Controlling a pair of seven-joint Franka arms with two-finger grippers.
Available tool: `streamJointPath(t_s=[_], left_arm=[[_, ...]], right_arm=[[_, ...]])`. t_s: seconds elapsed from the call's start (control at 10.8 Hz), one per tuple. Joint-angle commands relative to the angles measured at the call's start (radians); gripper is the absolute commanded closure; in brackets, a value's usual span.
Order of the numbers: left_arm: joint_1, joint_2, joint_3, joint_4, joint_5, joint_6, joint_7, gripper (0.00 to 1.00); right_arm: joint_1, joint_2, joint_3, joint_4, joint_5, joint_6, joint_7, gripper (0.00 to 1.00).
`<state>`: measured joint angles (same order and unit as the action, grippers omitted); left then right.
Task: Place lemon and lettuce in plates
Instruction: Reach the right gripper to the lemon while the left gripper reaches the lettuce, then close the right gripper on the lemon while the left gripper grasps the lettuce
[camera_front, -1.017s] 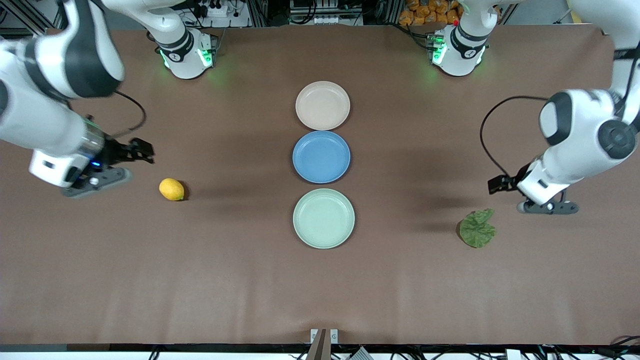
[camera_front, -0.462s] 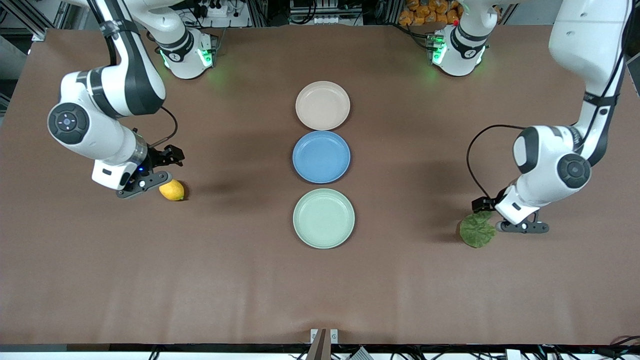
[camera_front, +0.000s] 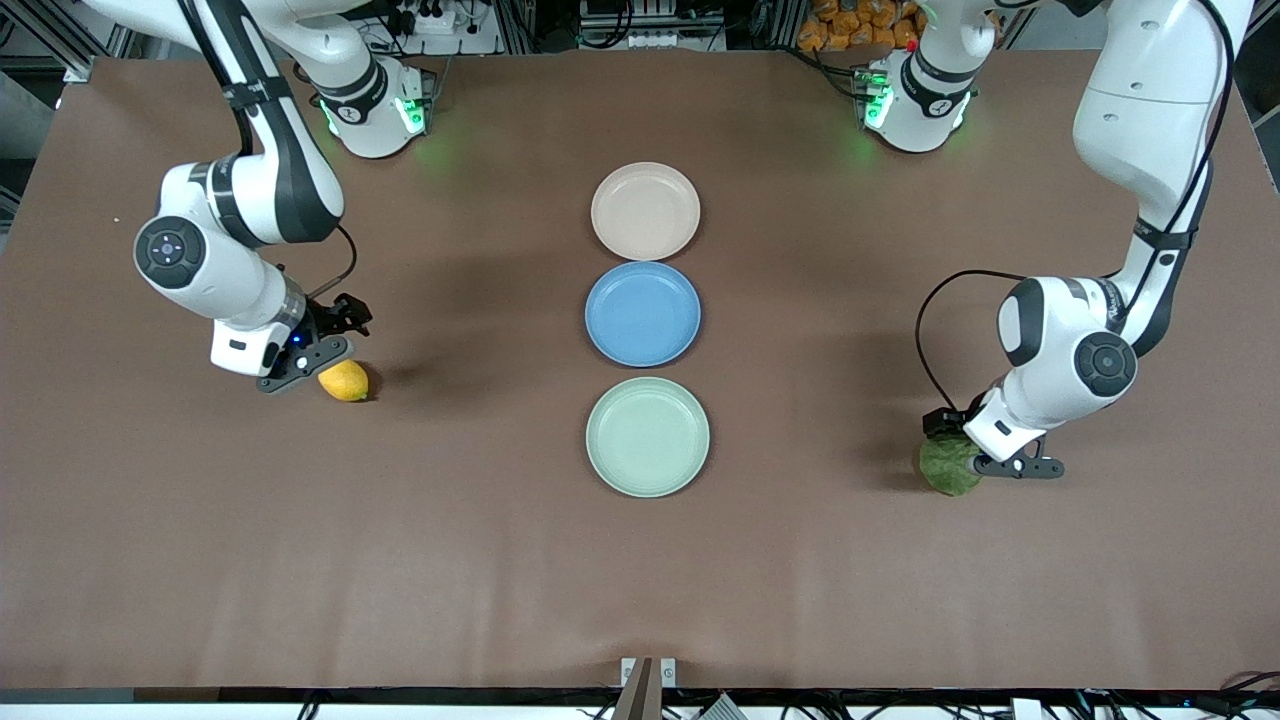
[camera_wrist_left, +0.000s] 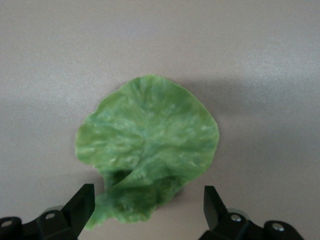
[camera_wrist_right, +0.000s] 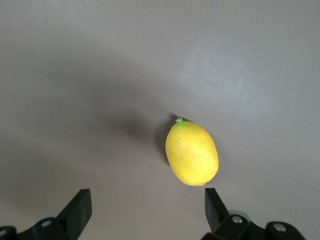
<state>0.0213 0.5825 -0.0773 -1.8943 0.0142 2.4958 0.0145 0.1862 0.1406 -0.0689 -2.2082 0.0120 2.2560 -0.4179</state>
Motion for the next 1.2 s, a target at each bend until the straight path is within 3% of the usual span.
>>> streamJointPath(t_s=[0.0, 0.09, 0.37, 0.46, 0.65, 0.74, 1.11], left_arm=[[-0.001, 0.031, 0.002, 0.04, 0.024, 0.005, 0.005, 0.13], [0.002, 0.042, 0.002, 0.047, 0.024, 0.006, 0.005, 0.14], [0.002, 0.066, 0.004, 0.061, 0.024, 0.006, 0.005, 0.28], [0.002, 0.071, 0.002, 0.061, 0.024, 0.008, 0.005, 0.39], [-0.001, 0.068, 0.002, 0.063, 0.024, 0.008, 0.005, 0.89], [-0.004, 0.066, 0.002, 0.078, 0.024, 0.006, 0.001, 1.0], [-0.015, 0.034, 0.002, 0.096, 0.024, -0.031, 0.001, 1.0]], right_arm=[[-0.056, 0.077, 0.006, -0.021, 0.0, 0.082, -0.064, 0.0], [-0.065, 0.098, 0.006, -0.022, -0.001, 0.103, -0.067, 0.0], [-0.065, 0.145, 0.004, -0.027, -0.001, 0.167, -0.071, 0.0], [-0.063, 0.16, 0.004, -0.027, -0.003, 0.186, -0.071, 0.0], [-0.063, 0.191, 0.004, -0.025, -0.007, 0.226, -0.073, 0.0], [-0.065, 0.209, 0.004, -0.025, -0.007, 0.244, -0.088, 0.0], [-0.067, 0.244, 0.004, -0.025, -0.007, 0.28, -0.098, 0.0]])
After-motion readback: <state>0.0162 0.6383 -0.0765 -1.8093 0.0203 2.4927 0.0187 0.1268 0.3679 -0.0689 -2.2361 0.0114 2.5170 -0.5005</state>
